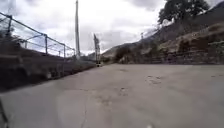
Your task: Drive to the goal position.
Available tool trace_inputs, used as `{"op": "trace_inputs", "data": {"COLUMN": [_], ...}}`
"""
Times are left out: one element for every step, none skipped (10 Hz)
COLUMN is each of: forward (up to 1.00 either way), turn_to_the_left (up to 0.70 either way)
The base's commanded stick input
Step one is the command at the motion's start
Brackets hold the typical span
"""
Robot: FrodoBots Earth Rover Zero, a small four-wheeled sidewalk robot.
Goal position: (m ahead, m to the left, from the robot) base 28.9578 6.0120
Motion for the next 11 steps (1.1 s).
{"op": "trace_inputs", "data": {"forward": [0.7, 0.7, 0.7, 0.7, 0.7, 0.7, 0.7, 0.7, 0.7, 0.7, 0.7], "turn_to_the_left": [0.0, 0.0, 0.0, 0.0, 0.0, 0.0, 0.0, 0.0, 0.0, 0.0, 0.0]}}
